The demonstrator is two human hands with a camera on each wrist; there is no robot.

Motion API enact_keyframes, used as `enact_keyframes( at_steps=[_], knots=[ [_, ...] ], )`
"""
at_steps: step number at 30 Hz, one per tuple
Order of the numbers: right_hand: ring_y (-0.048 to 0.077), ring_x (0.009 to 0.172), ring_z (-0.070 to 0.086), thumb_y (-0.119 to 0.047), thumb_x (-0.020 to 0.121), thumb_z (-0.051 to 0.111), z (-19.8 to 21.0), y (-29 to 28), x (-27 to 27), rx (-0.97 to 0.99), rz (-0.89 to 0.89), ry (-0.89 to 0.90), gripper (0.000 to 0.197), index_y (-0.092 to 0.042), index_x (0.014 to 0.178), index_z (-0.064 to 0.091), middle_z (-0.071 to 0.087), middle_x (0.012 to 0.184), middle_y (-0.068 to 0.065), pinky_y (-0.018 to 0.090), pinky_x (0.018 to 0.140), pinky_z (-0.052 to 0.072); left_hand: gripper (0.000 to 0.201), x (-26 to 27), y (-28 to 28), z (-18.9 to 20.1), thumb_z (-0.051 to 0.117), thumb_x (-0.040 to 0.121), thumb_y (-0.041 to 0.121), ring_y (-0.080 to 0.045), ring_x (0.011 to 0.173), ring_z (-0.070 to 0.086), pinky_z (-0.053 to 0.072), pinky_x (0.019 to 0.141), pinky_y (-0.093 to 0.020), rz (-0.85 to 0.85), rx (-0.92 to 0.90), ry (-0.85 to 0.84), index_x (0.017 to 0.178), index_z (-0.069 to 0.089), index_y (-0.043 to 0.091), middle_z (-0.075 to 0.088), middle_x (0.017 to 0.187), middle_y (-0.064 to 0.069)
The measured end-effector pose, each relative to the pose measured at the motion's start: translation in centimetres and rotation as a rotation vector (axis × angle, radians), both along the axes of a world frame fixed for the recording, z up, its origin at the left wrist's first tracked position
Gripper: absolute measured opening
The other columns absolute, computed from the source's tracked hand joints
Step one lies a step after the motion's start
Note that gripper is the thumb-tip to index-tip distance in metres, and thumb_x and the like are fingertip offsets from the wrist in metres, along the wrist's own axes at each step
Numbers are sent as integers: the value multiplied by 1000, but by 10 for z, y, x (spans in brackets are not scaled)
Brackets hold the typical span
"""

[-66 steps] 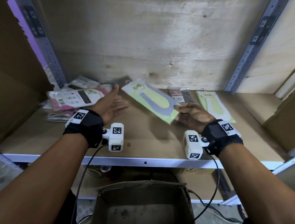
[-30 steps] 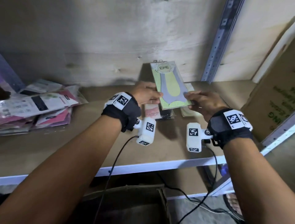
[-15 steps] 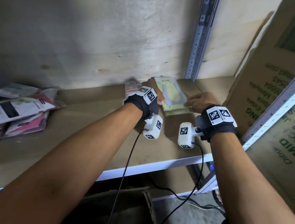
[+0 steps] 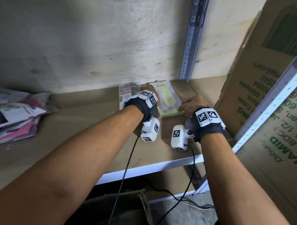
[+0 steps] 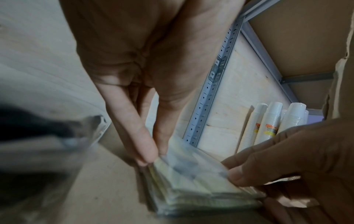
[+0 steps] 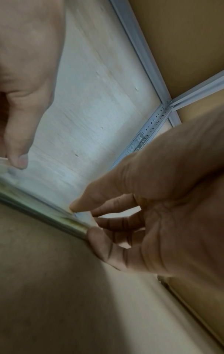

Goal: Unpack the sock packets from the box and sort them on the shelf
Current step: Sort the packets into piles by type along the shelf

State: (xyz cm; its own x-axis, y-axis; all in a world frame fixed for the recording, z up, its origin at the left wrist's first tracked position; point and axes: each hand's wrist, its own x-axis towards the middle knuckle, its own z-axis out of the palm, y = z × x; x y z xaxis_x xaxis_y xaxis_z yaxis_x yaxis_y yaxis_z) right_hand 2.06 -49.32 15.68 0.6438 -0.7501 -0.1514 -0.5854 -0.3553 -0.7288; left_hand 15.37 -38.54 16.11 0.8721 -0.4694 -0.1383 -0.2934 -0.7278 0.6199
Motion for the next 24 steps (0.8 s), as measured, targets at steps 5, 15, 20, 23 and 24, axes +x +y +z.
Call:
enact_keyframes(
  at_steps=[5,15,20,23,24],
  knots=[
    [28,102,66,-12,77,79,3,1,0,9,14,29,32,-4,107,75,71,109,14,26,75,49,63,0,3,1,81,74,8,-34,117,63,54,97,-45,-10,7,-26,131,56,2,60,131,-19],
    [33,119,55,-20,90,57,24,32,11,-181,-43,-101,25,-11,108,72,66,118,15,39,103,45,31,9,67,49,67,85,13,-31,84,74,63,72,-42,139,-234,-33,106,64,-9,72,100,-21],
    [19,84,65,-23,91,60,32,78,25,-99,153,-289,19,-16,101,74,76,93,7,29,82,53,17,23,155,35,64,89,7,-27,75,74,63,70,-42,306,-436,101,95,65,-9,69,87,-19],
    [9,58,59,-25,92,64,27,114,38,-52,260,-304,13,-15,94,73,76,81,4,21,60,46,11,30,208,23,67,89,7,-24,63,67,61,60,-36,402,-556,186,84,63,-2,65,76,-14],
    [5,55,58,-25,92,64,24,126,42,-55,294,-295,12,-15,92,72,74,75,1,18,55,43,14,32,223,19,67,89,9,-23,59,64,59,52,-32,434,-567,185,78,62,2,64,73,-14]
  ],
)
